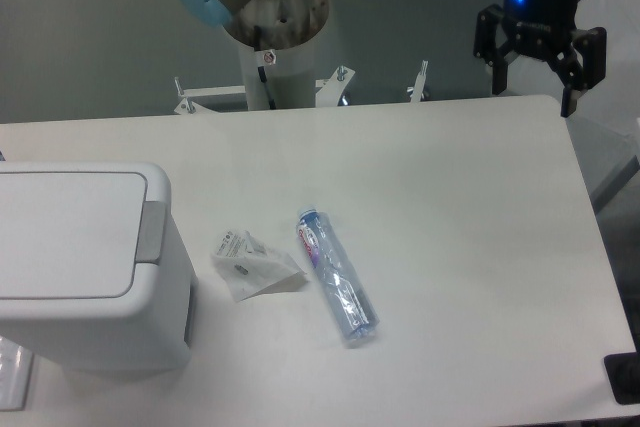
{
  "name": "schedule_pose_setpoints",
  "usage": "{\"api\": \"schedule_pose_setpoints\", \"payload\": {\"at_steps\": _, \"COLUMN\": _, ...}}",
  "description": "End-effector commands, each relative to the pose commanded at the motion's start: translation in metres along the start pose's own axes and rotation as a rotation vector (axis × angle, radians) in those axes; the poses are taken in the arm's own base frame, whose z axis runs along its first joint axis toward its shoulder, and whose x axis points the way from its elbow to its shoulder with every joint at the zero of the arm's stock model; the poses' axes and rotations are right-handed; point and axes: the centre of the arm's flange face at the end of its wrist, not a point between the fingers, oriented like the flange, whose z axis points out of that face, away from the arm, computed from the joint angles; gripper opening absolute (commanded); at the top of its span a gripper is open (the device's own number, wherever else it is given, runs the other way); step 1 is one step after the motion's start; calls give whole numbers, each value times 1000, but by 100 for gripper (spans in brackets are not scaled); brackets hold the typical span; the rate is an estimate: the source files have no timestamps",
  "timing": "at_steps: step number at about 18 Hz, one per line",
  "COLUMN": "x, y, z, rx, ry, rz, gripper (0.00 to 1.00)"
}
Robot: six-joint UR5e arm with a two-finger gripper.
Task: Open the trash can
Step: 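Move the open gripper across the table toward the white trash can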
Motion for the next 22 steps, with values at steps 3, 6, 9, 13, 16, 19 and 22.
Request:
{"api": "schedule_pose_setpoints", "payload": {"at_steps": 3, "x": 4, "y": 0, "z": 1, "rx": 0, "ry": 3, "rz": -1, "gripper": 100}}
{"api": "schedule_pose_setpoints", "payload": {"at_steps": 6, "x": 3, "y": -3, "z": -2, "rx": 2, "ry": -14, "rz": -11, "gripper": 100}}
{"api": "schedule_pose_setpoints", "payload": {"at_steps": 9, "x": 9, "y": -37, "z": -3, "rx": 29, "ry": -11, "rz": -105, "gripper": 100}}
{"api": "schedule_pose_setpoints", "payload": {"at_steps": 13, "x": 16, "y": -78, "z": -2, "rx": 59, "ry": -4, "rz": -244, "gripper": 100}}
{"api": "schedule_pose_setpoints", "payload": {"at_steps": 16, "x": 24, "y": -111, "z": -1, "rx": 88, "ry": -15, "rz": -354, "gripper": 100}}
{"api": "schedule_pose_setpoints", "payload": {"at_steps": 19, "x": 41, "y": -152, "z": 5, "rx": 114, "ry": 15, "rz": -477, "gripper": 100}}
{"api": "schedule_pose_setpoints", "payload": {"at_steps": 22, "x": 56, "y": -184, "z": 7, "rx": 133, "ry": 52, "rz": -601, "gripper": 100}}
